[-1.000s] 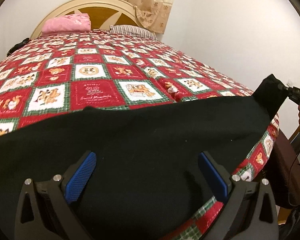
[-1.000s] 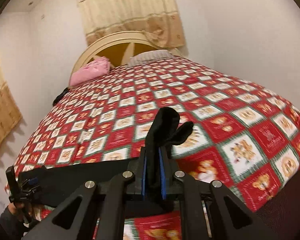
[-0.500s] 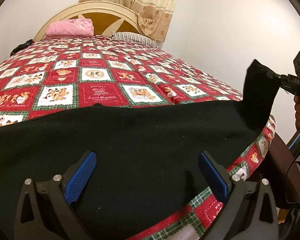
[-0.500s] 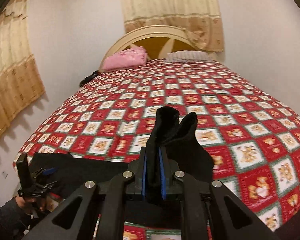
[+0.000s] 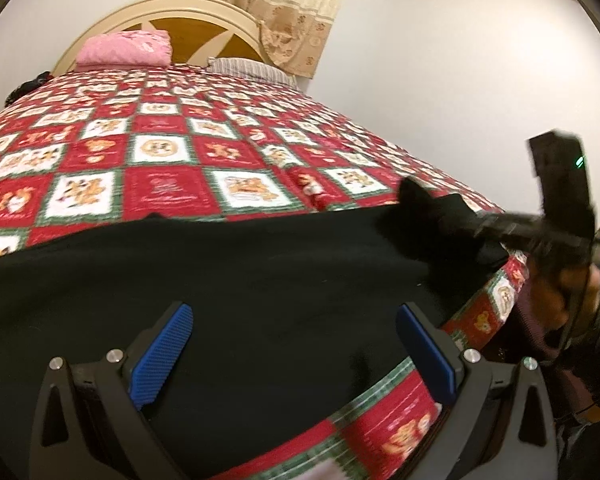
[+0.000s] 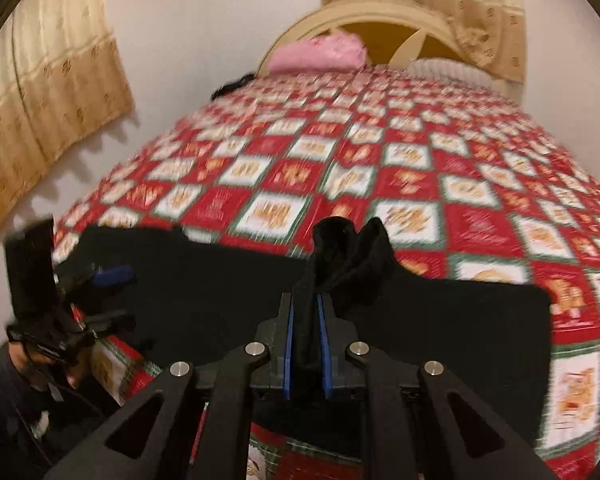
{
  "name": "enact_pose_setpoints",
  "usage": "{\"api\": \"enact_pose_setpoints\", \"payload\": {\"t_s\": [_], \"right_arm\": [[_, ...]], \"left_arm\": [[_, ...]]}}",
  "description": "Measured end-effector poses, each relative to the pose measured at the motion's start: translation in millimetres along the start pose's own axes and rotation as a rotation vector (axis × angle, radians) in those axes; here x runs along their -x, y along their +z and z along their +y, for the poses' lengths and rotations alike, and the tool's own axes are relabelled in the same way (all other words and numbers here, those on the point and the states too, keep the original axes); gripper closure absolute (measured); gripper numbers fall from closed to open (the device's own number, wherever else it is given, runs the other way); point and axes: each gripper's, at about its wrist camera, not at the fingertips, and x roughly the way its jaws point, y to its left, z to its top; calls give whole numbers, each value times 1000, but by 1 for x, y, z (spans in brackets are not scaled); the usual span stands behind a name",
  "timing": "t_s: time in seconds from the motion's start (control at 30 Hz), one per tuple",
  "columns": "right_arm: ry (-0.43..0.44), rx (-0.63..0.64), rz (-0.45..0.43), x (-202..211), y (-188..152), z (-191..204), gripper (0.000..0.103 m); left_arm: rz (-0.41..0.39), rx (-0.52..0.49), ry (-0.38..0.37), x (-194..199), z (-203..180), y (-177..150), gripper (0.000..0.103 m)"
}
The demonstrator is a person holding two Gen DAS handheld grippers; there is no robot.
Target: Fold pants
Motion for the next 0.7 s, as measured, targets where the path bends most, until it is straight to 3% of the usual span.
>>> {"api": "enact_pose_setpoints", "payload": {"t_s": [0.07,0.13,0.2,0.23,0.3,0.43,0.57,0.7], "right_arm": [[-5,32,35,-13,-8,4,91],[8,63,62,-18,-17,5,83],[29,75,73,-13,-26,3,58],[58,79,72,-7,-30,2,56],[107,81,36,8,-40,-5,56],[119,10,-30,27,-50,-30,56],[116,-88,-43,30,-53,-50,56],[98,-10,-56,29,-54,-27,56]], "left_arm": [[8,-6,-29,-4,-9,5,0],[18,-8,-69,-11,-19,11,0],[33,-2,-103,-19,-27,16,0],[38,-1,-114,-23,-30,18,0],[61,-6,-146,-36,-41,22,0],[108,11,-187,-60,-58,28,0],[129,22,-171,-72,-63,28,0],[123,37,-135,-69,-55,28,0]]}}
